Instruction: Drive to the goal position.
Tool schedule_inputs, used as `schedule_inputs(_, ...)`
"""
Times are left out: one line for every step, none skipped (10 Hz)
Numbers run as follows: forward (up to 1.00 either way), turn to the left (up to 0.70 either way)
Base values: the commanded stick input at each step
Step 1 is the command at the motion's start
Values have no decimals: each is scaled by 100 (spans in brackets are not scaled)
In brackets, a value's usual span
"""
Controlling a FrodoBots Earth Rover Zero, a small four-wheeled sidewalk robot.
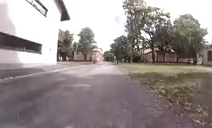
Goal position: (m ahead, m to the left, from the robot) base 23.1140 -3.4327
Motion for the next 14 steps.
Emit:
schedule_inputs(70, 0)
schedule_inputs(70, 0)
schedule_inputs(70, 0)
schedule_inputs(70, 0)
schedule_inputs(70, 0)
schedule_inputs(70, 0)
schedule_inputs(70, 0)
schedule_inputs(70, 0)
schedule_inputs(70, 0)
schedule_inputs(70, 0)
schedule_inputs(70, 0)
schedule_inputs(70, 0)
schedule_inputs(70, 0)
schedule_inputs(70, 0)
